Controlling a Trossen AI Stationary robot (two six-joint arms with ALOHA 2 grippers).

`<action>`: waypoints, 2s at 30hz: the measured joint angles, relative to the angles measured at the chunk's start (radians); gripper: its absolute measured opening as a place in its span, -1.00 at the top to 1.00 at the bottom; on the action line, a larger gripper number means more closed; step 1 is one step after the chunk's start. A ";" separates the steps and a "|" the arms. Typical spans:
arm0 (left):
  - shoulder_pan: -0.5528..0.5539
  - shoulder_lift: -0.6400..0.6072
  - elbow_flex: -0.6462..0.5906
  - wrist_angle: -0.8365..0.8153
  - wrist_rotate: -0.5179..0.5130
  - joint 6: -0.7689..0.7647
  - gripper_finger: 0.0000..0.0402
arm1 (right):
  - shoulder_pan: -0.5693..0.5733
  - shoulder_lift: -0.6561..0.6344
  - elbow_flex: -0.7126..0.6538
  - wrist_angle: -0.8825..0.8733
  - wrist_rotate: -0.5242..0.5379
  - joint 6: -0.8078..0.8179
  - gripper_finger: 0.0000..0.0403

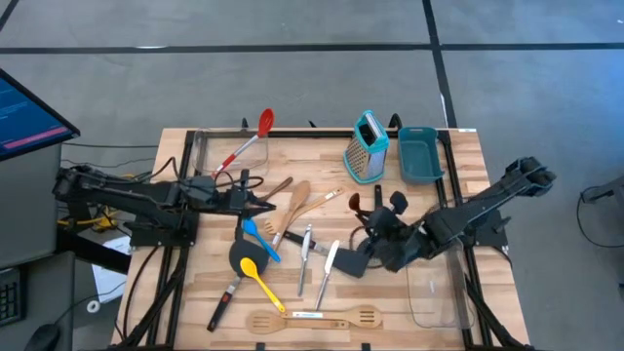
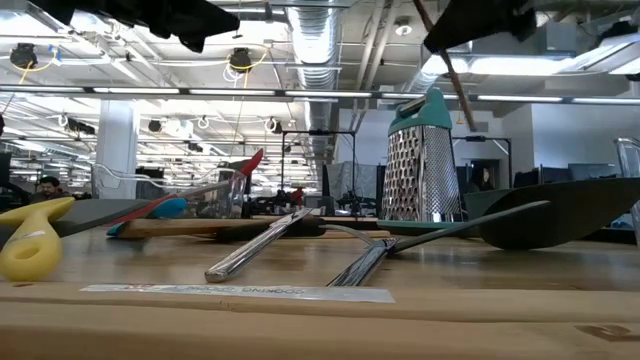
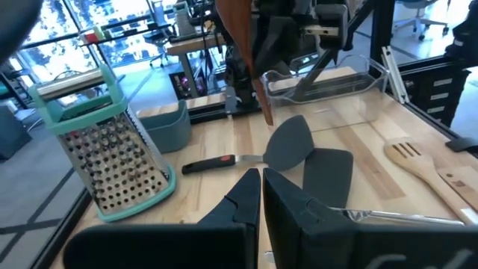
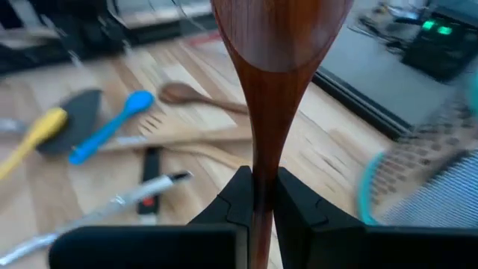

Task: Pick & Place Kitchen Items
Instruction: Put the right dark brown wooden spoon into the left transparent bin

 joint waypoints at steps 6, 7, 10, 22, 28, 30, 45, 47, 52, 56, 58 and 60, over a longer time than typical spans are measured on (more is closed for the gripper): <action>0.002 0.056 0.000 0.055 0.001 -0.001 0.98 | -0.080 -0.096 -0.222 0.501 -0.109 -0.266 0.90; 0.002 0.070 -0.001 0.068 0.001 -0.002 0.98 | -0.100 -0.102 -0.251 0.585 -0.139 -0.304 0.89; 0.002 0.124 -0.001 0.146 0.001 -0.003 0.98 | -0.160 -0.107 -0.309 0.775 -0.223 -0.397 0.90; 0.002 0.237 -0.002 0.383 -0.088 0.005 0.92 | -0.313 -0.107 -0.327 0.866 -0.318 -0.558 0.90; 0.010 0.273 -0.001 0.418 -0.091 -0.080 0.67 | -0.340 -0.107 -0.327 0.899 -0.347 -0.658 0.90; 0.019 0.295 -0.001 0.440 -0.092 -0.105 0.56 | -0.358 -0.107 -0.327 0.938 -0.413 -0.669 0.90; 0.057 0.611 0.081 0.777 -0.080 -0.151 0.03 | -0.407 -0.089 -0.327 1.042 -0.575 -0.687 0.90; 0.071 0.647 0.119 0.778 -0.080 -0.191 0.03 | -0.403 -0.089 -0.327 1.042 -0.578 -0.687 0.90; 0.095 0.717 0.188 0.778 -0.062 -0.224 0.07 | -0.389 -0.089 -0.327 1.042 -0.579 -0.687 0.90; 0.103 0.749 0.222 0.779 -0.010 -0.236 0.07 | -0.388 -0.089 -0.327 1.042 -0.579 -0.687 0.90; 0.103 0.764 0.237 0.778 -0.005 -0.236 0.06 | -0.388 -0.089 -0.327 1.042 -0.579 -0.687 0.90; 0.103 0.777 0.250 0.778 -0.003 -0.236 0.06 | -0.388 -0.089 -0.327 1.042 -0.579 -0.687 0.90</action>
